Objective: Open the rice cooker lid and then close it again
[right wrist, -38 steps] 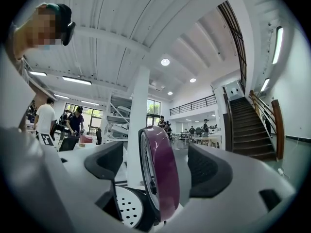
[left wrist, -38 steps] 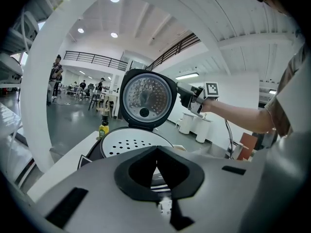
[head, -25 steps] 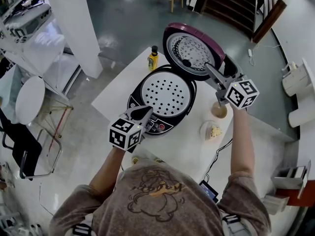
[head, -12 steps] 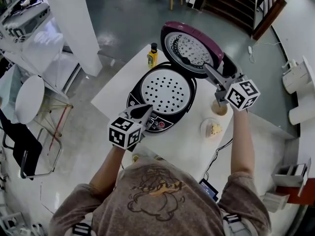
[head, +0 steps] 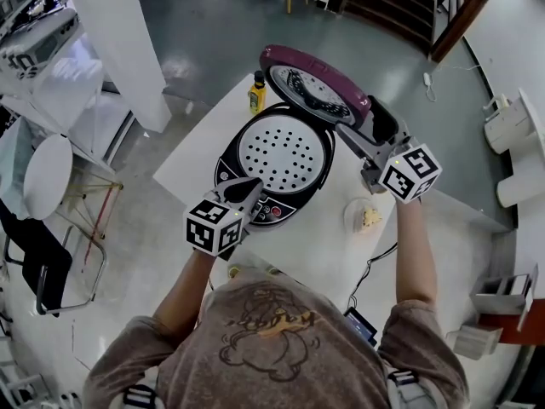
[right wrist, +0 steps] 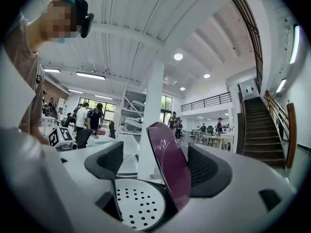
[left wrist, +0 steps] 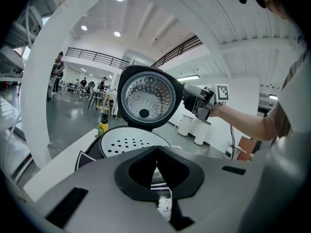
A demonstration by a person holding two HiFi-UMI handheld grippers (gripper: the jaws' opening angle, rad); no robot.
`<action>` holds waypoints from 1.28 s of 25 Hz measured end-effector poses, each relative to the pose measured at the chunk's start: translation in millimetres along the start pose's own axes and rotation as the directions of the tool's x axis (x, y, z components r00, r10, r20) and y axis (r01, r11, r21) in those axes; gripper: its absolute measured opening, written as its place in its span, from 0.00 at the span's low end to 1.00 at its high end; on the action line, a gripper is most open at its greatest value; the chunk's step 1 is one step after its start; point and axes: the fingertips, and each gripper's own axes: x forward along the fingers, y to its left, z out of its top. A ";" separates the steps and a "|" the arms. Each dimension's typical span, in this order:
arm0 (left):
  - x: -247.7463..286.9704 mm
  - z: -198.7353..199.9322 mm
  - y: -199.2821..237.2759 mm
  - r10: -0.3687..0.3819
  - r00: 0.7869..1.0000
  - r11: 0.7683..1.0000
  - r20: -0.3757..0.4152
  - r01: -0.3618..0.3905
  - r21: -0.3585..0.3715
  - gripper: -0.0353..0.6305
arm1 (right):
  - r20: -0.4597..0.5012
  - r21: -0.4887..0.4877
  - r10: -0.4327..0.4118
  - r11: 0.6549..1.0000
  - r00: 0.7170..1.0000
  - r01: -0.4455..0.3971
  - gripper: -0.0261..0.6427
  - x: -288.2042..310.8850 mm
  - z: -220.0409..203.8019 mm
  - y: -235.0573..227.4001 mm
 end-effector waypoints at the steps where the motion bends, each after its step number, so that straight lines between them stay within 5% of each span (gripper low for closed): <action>1: 0.4 0.1 -1.0 -0.002 1.000 1.000 0.000 0.002 0.001 0.08 | -0.003 -0.004 0.005 1.000 1.000 -0.005 0.65 -1.1 -1.3 3.8; 32: -12.8 -0.8 -3.9 0.014 1.000 1.000 0.022 -0.014 -0.008 0.08 | -0.075 0.024 0.158 0.987 0.985 -0.157 0.61 -26.7 -62.2 108.7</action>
